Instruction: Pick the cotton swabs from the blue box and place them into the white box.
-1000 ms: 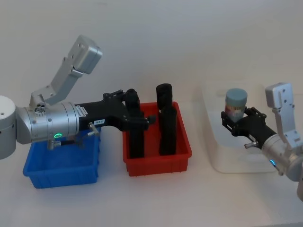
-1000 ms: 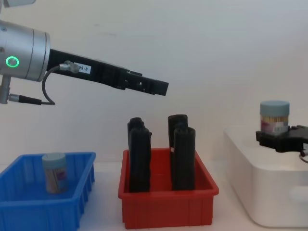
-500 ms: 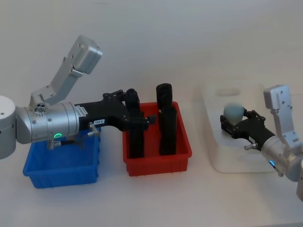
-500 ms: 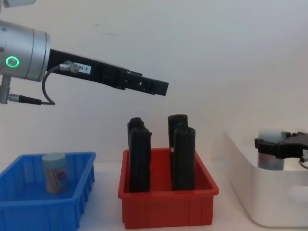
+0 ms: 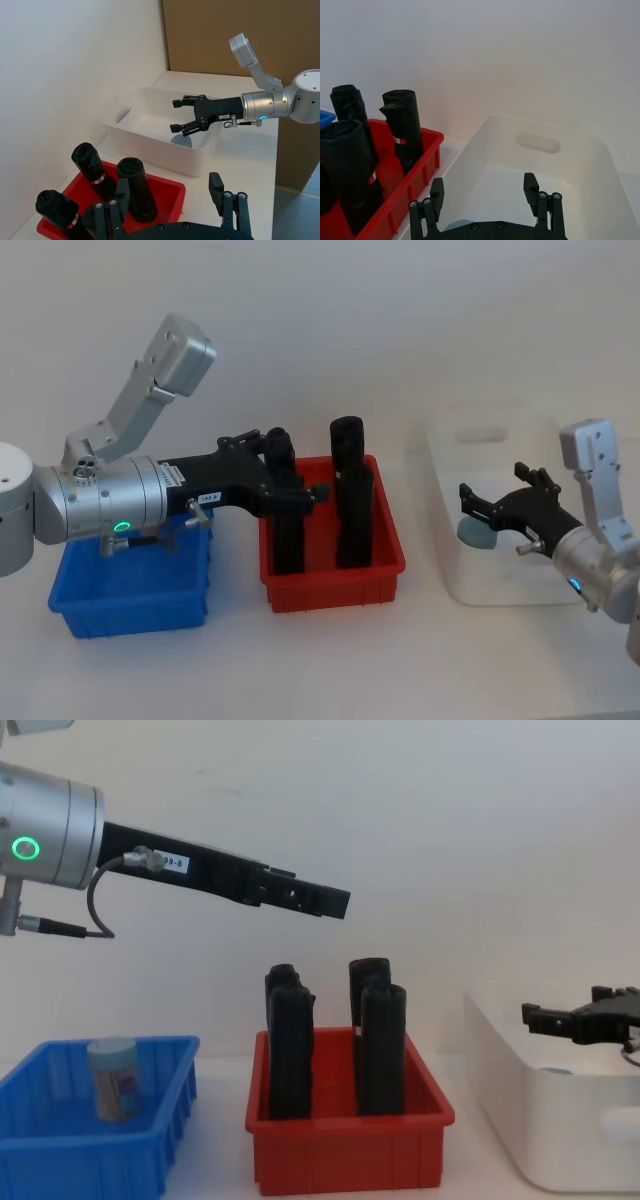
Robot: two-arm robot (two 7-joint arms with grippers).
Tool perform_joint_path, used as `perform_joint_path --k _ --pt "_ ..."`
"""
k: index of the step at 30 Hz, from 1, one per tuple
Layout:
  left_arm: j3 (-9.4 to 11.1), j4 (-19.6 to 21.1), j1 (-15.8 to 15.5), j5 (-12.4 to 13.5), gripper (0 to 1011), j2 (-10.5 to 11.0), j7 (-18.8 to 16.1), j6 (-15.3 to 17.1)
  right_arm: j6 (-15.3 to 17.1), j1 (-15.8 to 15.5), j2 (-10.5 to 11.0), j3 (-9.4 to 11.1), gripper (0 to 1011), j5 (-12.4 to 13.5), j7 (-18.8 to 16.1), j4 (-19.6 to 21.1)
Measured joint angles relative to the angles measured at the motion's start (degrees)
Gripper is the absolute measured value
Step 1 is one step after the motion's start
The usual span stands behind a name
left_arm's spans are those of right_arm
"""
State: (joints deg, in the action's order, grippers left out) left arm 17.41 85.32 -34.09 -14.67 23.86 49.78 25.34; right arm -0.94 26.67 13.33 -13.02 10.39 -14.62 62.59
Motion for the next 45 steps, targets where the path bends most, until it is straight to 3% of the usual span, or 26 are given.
perform_joint_path --k 11,25,45 --pt "0.0 0.0 0.0 0.0 1004 0.0 0.0 0.0 -3.31 -1.95 0.67 0.54 1001 1.07 1.5 3.77" --pt "0.0 0.0 0.0 0.0 1004 0.0 0.0 0.0 -6.35 -6.13 2.21 1.6 1001 3.05 4.74 11.9" --pt "0.0 0.0 0.0 0.0 1004 0.0 0.0 0.0 -7.32 -7.74 2.77 2.01 1001 3.76 5.98 14.99"
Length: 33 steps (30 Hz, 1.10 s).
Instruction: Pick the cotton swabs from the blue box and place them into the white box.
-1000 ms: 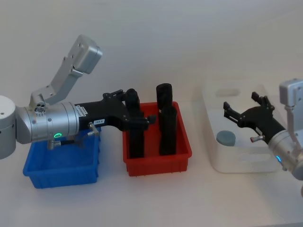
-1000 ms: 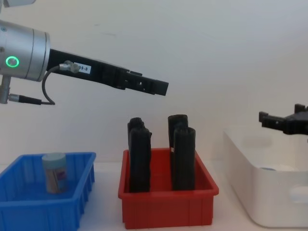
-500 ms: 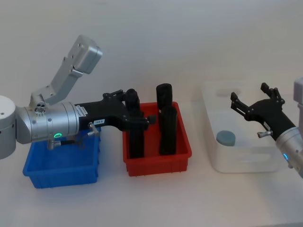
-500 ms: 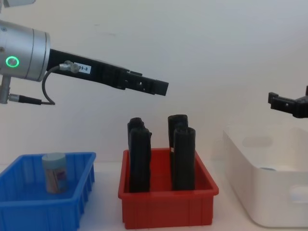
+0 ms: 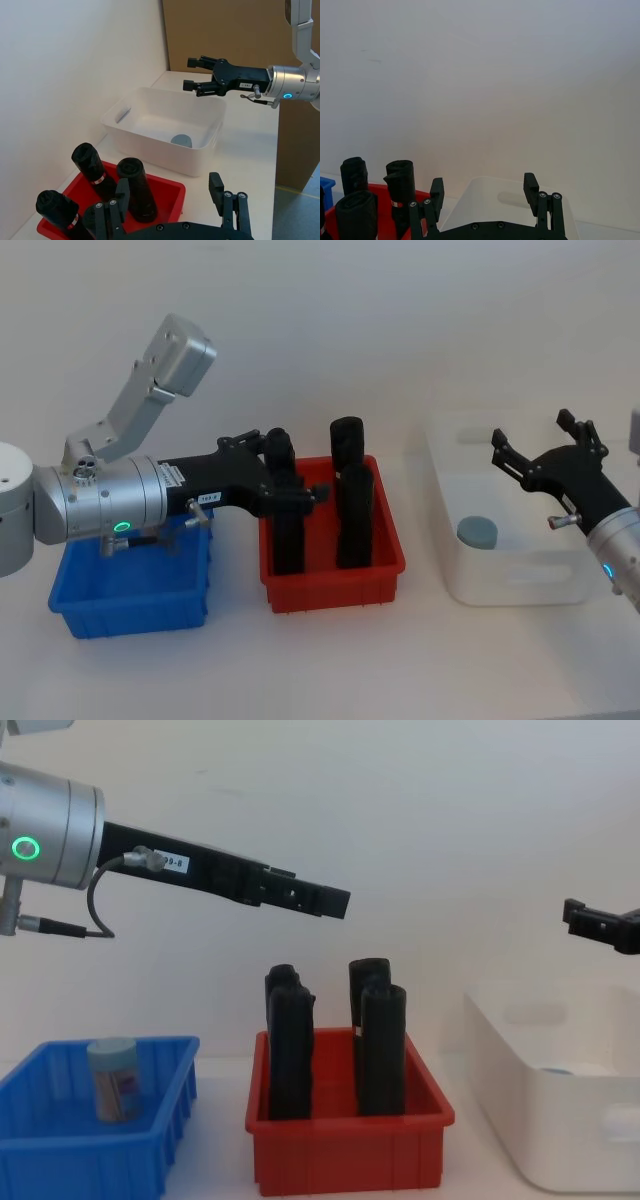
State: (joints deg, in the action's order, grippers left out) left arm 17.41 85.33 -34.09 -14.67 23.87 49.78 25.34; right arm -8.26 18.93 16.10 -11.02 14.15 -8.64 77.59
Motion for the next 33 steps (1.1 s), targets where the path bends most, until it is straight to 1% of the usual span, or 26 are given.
perform_joint_path --k 28,33 --pt "0.01 0.0 0.01 0.0 1004 0.0 -0.08 -0.03 -0.19 -0.44 0.14 0.09 1001 0.18 0.3 0.78" --pt "0.26 0.18 0.6 0.07 1004 -0.04 -1.46 -0.65 0.36 -1.53 0.32 0.0 1001 0.28 0.55 2.07"
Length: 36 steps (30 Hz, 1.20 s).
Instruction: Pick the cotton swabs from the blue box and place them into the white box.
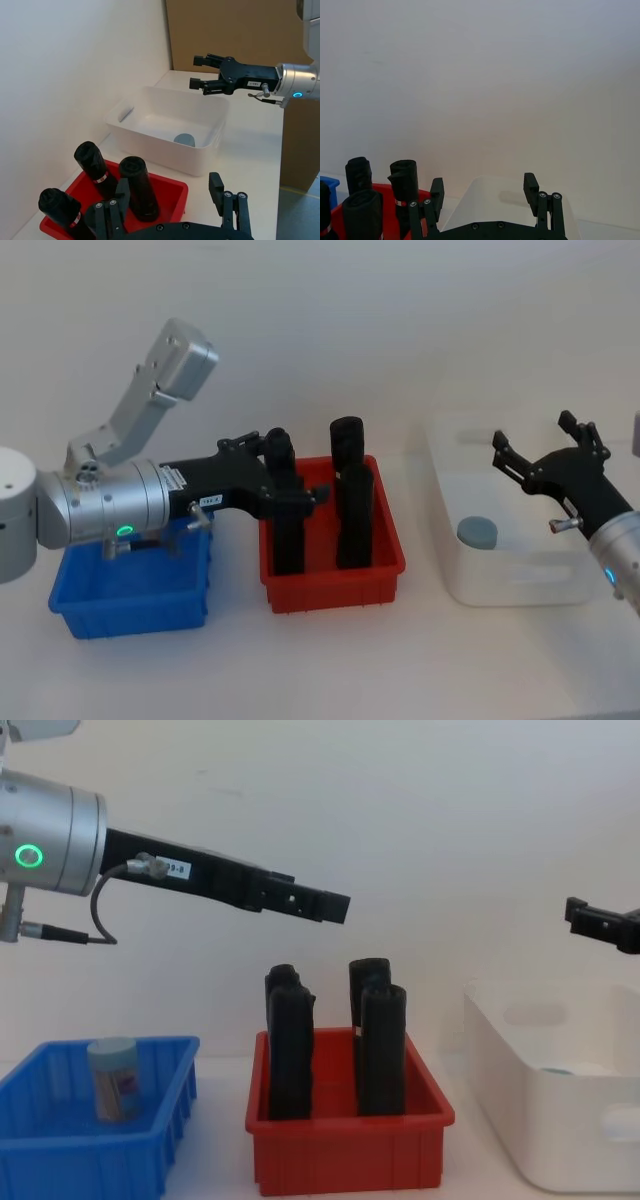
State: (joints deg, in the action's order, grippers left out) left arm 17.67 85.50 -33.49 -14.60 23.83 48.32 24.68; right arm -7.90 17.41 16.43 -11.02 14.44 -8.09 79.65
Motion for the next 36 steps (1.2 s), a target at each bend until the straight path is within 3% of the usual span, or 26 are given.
perform_joint_path --k 7,25,36 --pt "0.69 0.61 1.53 0.2 1004 -0.14 -3.66 -1.9 1.44 -2.67 0.45 -0.29 1001 0.34 0.64 3.18" --pt "3.21 2.96 7.57 1.17 1004 -0.73 -18.03 -9.07 7.09 -13.07 2.12 -1.38 1001 1.5 3.07 15.44" --pt "4.62 4.24 10.91 1.72 1004 -1.06 -26.01 -13.07 9.53 -17.59 2.86 -1.88 1001 2.01 4.16 20.84"
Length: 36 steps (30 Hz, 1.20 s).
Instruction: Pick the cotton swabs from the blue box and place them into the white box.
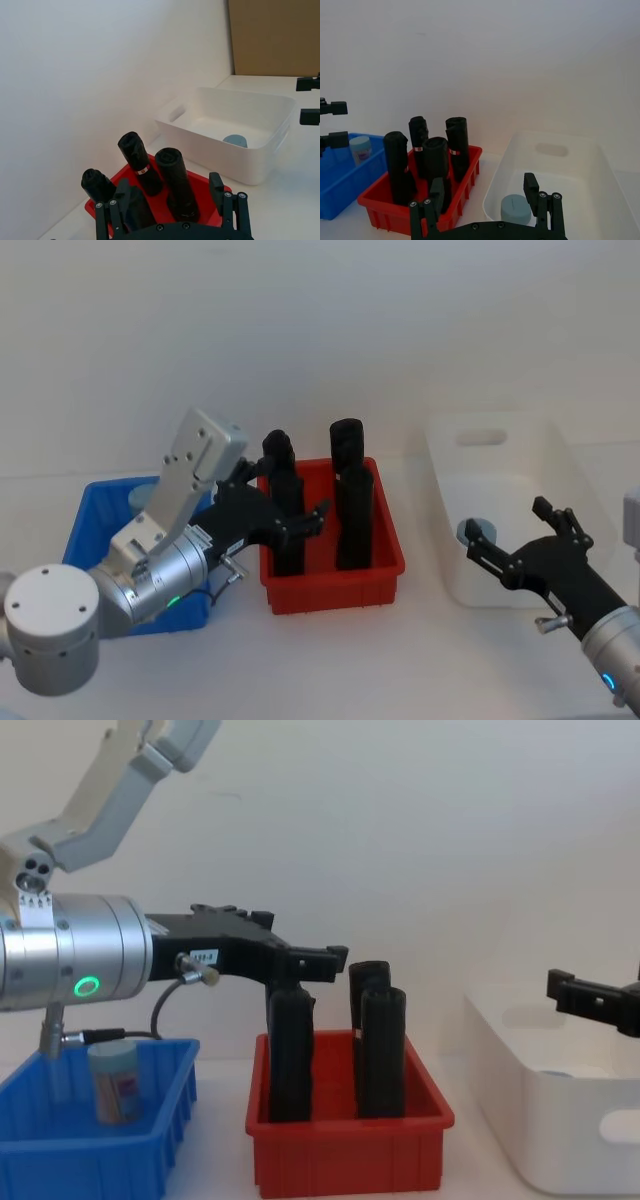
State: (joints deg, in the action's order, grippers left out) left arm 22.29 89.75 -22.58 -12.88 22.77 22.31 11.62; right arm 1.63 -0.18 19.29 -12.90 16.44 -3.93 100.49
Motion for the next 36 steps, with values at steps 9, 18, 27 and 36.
perform_joint_path --k 9,18,27,36 --pt "1.23 1.13 2.89 0.49 1004 -0.31 -7.04 -3.5 0.36 -0.66 0.08 -0.07 1001 0.07 0.15 0.72" --pt "2.42 2.23 5.79 0.94 1004 -0.58 -13.84 -6.92 0.35 -0.66 0.05 -0.04 1001 0.07 0.14 0.74" --pt "3.4 3.16 8.09 1.3 1004 -0.82 -19.55 -9.71 0.32 -0.66 0.05 -0.03 1001 0.04 0.12 0.75" --pt "3.77 3.49 9.01 1.43 1004 -0.9 -21.64 -10.84 0.32 -0.66 0.05 -0.04 1001 0.02 0.1 0.74"
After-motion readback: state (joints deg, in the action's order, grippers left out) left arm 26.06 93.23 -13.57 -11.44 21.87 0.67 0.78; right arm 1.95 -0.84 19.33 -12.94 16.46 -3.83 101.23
